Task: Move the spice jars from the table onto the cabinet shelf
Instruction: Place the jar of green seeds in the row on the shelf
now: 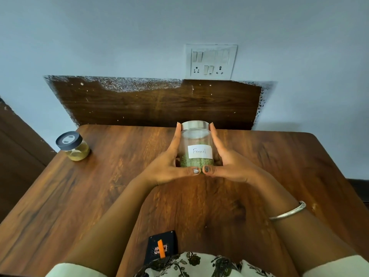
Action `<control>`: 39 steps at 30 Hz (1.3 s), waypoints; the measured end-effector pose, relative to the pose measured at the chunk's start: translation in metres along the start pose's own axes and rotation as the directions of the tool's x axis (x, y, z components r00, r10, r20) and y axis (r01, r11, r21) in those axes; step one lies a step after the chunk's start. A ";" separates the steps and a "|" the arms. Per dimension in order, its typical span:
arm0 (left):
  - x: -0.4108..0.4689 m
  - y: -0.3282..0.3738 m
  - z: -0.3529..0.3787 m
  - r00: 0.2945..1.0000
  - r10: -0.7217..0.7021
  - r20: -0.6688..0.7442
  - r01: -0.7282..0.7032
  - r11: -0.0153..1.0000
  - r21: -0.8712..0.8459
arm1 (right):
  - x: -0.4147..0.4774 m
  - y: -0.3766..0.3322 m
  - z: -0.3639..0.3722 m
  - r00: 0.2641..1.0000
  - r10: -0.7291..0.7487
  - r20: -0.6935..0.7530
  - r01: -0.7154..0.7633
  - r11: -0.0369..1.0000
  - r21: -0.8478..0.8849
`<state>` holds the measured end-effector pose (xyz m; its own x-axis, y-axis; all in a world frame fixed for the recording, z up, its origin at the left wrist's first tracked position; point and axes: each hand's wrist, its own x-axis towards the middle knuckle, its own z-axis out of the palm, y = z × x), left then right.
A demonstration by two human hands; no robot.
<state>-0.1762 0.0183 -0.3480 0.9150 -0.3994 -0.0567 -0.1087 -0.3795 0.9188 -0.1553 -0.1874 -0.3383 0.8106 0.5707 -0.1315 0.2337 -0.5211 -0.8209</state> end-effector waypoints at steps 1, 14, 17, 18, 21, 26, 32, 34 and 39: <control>0.004 0.005 -0.002 1.000 0.006 0.002 -0.006 0.998 0.062 | -0.001 -0.001 -0.005 1.000 -0.002 -0.017 0.002 1.000 -0.006; 0.090 0.144 -0.026 0.956 0.293 0.008 -0.265 0.850 0.455 | -0.023 -0.052 -0.132 0.935 -0.113 -0.335 0.088 0.992 -0.088; 0.105 0.175 -0.026 0.938 0.347 0.000 -0.308 0.835 0.456 | -0.030 -0.066 -0.163 0.905 -0.167 -0.392 0.105 0.979 -0.173; 0.110 0.187 -0.027 0.928 0.372 -0.012 -0.323 0.821 0.470 | -0.032 -0.072 -0.174 0.890 -0.195 -0.412 0.118 0.971 -0.207; 0.129 0.221 -0.030 0.890 0.455 -0.036 -0.376 0.775 0.508 | -0.037 -0.088 -0.207 0.845 -0.259 -0.467 0.138 0.951 -0.277; 0.154 0.288 -0.034 0.817 0.575 -0.051 -0.460 0.702 0.544 | -0.048 -0.116 -0.263 0.752 -0.361 -0.552 0.171 0.915 -0.365; 0.183 0.358 -0.041 0.718 0.691 -0.080 -0.524 0.613 0.592 | -0.063 -0.150 -0.326 0.664 -0.451 -0.596 0.174 0.869 -0.463; 0.196 0.377 -0.041 0.676 0.732 -0.085 -0.552 0.580 0.599 | -0.064 -0.158 -0.345 0.644 -0.485 -0.592 0.204 0.855 -0.477; 0.225 0.411 -0.042 0.610 0.784 -0.110 -0.608 0.553 0.569 | -0.061 -0.168 -0.389 0.581 -0.553 -0.598 0.205 0.810 -0.549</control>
<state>0.0013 -0.1927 0.0336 0.5162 -0.4492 0.7292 -0.8376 -0.4424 0.3204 -0.0347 -0.3814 0.0233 0.6626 0.2399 0.7095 0.6506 -0.6537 -0.3865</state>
